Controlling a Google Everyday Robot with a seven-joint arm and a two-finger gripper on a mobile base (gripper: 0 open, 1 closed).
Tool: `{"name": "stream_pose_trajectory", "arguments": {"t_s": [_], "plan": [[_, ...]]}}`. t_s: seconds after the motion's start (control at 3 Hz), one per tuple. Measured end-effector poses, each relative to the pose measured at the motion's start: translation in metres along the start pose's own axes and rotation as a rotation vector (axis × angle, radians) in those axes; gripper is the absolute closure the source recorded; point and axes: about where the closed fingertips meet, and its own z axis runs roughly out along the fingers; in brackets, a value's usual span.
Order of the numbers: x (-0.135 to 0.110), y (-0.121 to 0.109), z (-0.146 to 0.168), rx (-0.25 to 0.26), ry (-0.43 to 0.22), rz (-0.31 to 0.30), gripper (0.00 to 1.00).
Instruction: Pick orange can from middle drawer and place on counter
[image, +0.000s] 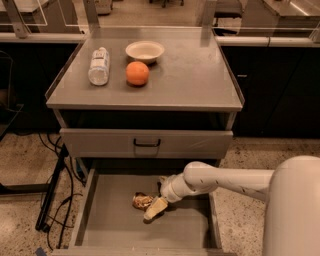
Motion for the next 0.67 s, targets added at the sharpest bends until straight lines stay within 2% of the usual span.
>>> {"name": "stream_pose_trajectory", "arguments": {"t_s": [0.67], "plan": [[-0.003, -0.008, 0.03, 0.01, -0.021, 0.01, 0.0]]}}
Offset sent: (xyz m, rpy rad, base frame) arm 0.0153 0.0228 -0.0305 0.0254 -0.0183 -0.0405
